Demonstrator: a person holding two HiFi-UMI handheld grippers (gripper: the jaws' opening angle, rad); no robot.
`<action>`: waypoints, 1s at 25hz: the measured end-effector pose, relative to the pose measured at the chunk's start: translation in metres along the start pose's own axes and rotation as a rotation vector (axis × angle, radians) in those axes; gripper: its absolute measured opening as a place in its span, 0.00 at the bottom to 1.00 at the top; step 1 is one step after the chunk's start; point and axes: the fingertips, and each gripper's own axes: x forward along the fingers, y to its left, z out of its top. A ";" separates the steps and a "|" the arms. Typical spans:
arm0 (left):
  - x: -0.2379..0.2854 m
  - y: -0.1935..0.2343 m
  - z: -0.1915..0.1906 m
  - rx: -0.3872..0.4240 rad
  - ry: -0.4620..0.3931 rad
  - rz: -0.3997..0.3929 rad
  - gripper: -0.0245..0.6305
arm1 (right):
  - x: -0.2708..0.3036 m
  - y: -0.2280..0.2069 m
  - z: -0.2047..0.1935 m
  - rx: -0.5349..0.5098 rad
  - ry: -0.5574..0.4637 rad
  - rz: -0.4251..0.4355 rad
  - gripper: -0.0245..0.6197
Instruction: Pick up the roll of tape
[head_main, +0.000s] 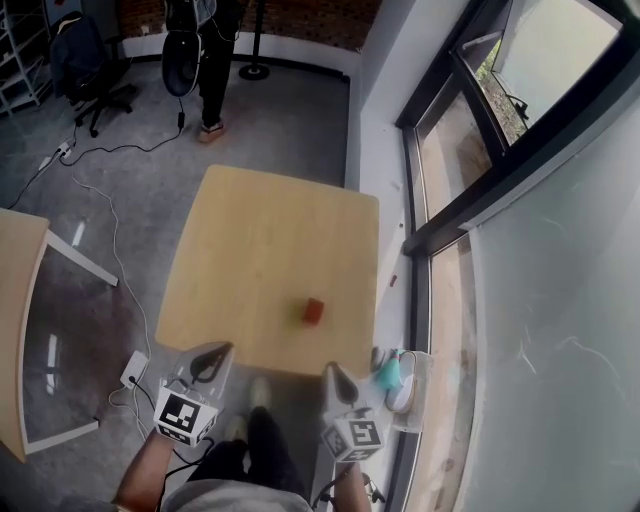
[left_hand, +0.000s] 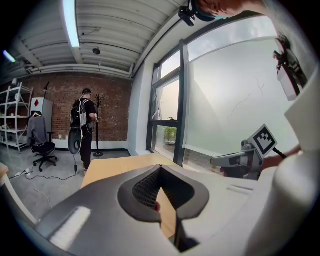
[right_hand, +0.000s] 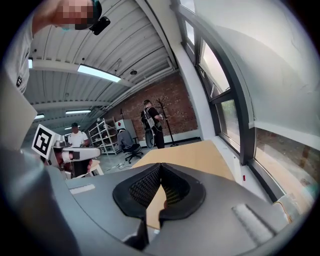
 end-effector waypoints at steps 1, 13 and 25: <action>0.005 0.001 -0.003 -0.001 0.005 -0.002 0.04 | 0.005 -0.001 -0.003 -0.003 0.008 0.005 0.06; 0.048 0.014 -0.030 -0.009 0.051 -0.001 0.04 | 0.053 -0.038 -0.026 -0.019 0.049 0.024 0.06; 0.067 0.011 -0.039 -0.028 0.078 -0.014 0.04 | 0.096 -0.050 -0.055 -0.015 0.111 0.076 0.09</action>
